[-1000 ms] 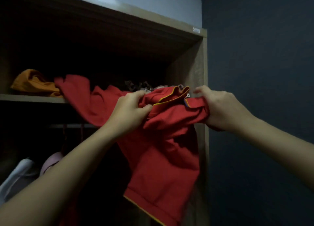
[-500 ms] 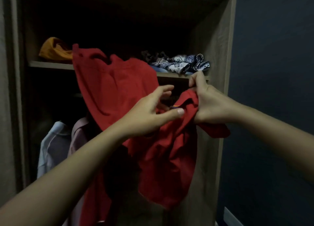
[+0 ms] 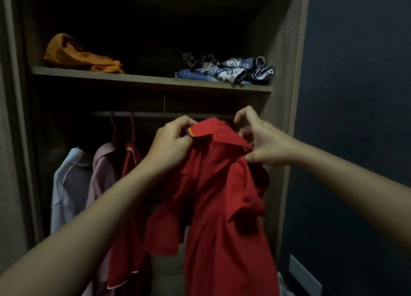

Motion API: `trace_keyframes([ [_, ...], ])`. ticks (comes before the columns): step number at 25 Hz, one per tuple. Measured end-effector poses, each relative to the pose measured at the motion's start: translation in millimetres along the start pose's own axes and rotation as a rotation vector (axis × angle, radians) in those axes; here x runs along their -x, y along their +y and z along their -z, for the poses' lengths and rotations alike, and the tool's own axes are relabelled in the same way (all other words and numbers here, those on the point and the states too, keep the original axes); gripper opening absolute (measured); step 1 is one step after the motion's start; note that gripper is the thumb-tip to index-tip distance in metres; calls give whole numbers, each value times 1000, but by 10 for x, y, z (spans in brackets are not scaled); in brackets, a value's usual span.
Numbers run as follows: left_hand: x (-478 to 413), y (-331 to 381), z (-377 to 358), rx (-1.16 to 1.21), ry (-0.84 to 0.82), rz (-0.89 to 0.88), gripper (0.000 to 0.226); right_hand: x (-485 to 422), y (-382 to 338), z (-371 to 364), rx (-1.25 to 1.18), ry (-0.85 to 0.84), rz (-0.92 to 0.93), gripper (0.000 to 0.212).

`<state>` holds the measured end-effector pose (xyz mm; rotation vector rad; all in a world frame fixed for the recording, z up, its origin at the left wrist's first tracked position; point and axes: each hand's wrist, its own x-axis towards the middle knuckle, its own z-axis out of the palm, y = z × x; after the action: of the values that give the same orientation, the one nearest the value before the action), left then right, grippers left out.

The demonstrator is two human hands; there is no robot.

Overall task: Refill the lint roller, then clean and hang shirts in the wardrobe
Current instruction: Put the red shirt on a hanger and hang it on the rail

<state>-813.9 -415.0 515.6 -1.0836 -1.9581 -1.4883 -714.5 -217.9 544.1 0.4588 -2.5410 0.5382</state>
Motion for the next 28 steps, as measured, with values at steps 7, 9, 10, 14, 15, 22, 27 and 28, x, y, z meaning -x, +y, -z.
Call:
trace_keyframes([
  [7,15,-225,240,39,27,52,14,150,442,-282,-414,-133,-182,28],
  [9,66,-206,172,-73,-26,16,9,118,300,-389,-442,-127,-146,36],
  [10,92,-206,120,-92,-33,18,13,105,209,-469,-459,-136,-130,39],
  [14,158,-227,17,78,-25,61,21,151,157,-1006,-570,-293,-122,44],
  [15,180,-232,33,139,-47,63,26,187,180,-1140,-682,-335,-179,37],
  [22,351,-392,302,371,-100,60,26,69,497,-1775,-187,100,-46,10],
  [27,387,-520,454,460,-16,139,34,8,566,-2051,-36,38,-27,15],
  [28,387,-563,497,448,-8,140,31,14,577,-2064,-77,-32,-12,17],
])
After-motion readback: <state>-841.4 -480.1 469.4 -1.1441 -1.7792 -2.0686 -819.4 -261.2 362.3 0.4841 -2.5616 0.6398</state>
